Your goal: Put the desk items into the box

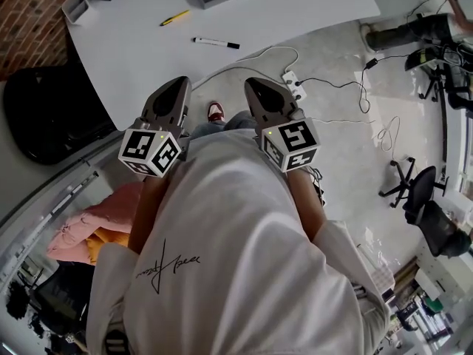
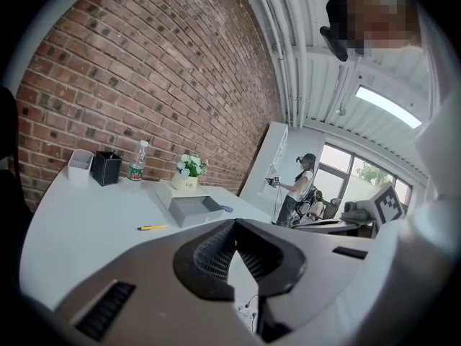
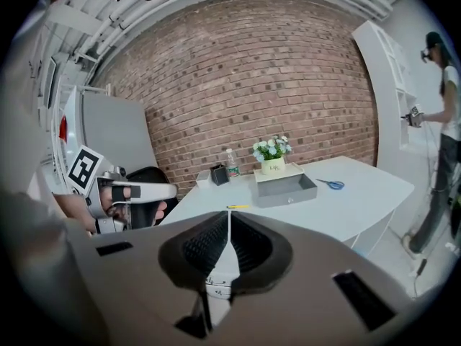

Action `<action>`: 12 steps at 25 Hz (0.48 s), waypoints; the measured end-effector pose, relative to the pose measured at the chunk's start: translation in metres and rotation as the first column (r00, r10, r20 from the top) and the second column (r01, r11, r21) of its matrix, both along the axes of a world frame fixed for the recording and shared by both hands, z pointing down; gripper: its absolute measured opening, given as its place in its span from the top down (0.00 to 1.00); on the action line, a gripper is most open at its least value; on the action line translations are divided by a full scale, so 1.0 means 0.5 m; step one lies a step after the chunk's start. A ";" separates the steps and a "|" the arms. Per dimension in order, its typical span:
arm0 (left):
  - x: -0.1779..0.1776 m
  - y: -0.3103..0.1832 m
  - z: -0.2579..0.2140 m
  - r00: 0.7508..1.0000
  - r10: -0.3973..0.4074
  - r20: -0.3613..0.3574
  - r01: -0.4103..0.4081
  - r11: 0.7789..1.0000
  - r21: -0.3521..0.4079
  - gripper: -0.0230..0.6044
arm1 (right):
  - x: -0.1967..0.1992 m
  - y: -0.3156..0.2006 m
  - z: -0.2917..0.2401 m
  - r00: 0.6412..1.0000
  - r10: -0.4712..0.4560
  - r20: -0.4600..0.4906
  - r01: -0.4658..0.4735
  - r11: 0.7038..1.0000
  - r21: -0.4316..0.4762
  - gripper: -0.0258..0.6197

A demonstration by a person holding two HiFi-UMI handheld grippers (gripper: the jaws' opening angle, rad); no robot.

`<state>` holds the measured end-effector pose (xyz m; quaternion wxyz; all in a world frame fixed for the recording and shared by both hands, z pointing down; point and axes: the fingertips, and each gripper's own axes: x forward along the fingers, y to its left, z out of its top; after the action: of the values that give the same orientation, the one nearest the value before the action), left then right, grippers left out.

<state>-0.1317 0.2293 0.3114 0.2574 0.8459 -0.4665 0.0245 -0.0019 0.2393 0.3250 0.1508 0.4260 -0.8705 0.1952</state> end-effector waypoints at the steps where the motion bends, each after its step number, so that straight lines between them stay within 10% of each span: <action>1: -0.003 -0.002 0.000 1.000 -0.001 -0.002 0.001 1.000 0.001 0.95 | 0.002 -0.003 0.000 1.000 0.003 -0.010 -0.003 1.000 0.002 0.92; 12: -0.027 -0.032 0.012 1.000 -0.029 -0.002 0.028 1.000 -0.010 0.95 | 0.058 -0.067 0.008 0.996 0.080 -0.032 -0.080 0.997 0.000 0.92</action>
<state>-0.1452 0.2134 0.3173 0.2622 0.8380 -0.4781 0.0222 0.0271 0.2058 0.3291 0.1572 0.4637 -0.8499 0.1947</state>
